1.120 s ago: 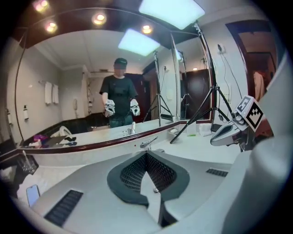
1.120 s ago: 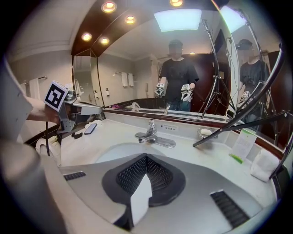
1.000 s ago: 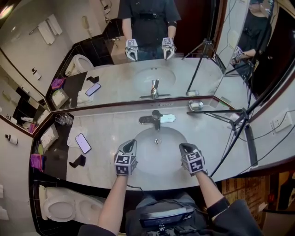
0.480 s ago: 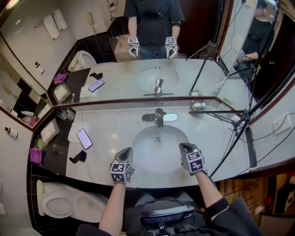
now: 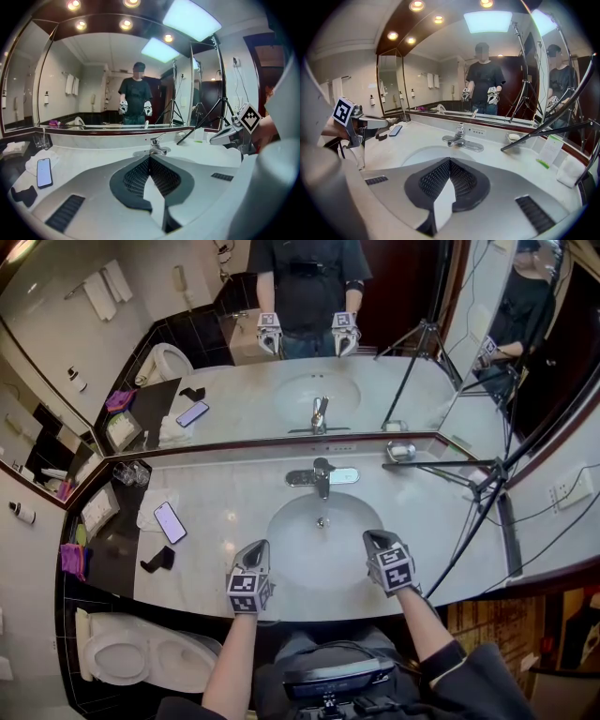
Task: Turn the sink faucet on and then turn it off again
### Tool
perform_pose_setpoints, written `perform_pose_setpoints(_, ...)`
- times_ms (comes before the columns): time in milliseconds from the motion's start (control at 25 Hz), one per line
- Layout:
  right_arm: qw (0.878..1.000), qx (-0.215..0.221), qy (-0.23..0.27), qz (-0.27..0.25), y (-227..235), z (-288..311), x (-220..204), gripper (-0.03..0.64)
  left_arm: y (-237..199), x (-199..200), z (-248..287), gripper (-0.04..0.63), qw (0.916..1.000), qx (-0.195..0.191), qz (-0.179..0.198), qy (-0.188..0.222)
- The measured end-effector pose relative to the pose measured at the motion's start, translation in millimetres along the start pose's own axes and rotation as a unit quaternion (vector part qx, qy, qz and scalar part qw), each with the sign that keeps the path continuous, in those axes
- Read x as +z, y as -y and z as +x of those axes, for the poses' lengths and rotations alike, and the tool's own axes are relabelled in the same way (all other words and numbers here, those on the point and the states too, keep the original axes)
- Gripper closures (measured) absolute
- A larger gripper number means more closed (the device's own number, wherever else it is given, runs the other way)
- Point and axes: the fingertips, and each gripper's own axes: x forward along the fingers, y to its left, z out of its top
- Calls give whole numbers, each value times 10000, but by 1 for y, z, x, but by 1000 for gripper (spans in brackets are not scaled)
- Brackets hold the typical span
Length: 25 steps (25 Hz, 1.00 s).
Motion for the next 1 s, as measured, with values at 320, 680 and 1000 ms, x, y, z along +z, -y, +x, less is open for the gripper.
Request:
perform_pose_setpoints(320, 10000, 20, -49, 24, 8, 9, -1, 600, 9, 16, 33, 546, 9988, -184, 455, -29)
perform_pose_setpoints(680, 9999, 39, -90, 83, 23, 30, 6, 600, 49, 43, 107, 463, 9884, -908, 1202, -188)
perform_pose_setpoints(1000, 9996, 55, -188, 215, 33, 48, 0, 600, 81, 49, 183, 399, 9731, -1423, 1773, -364)
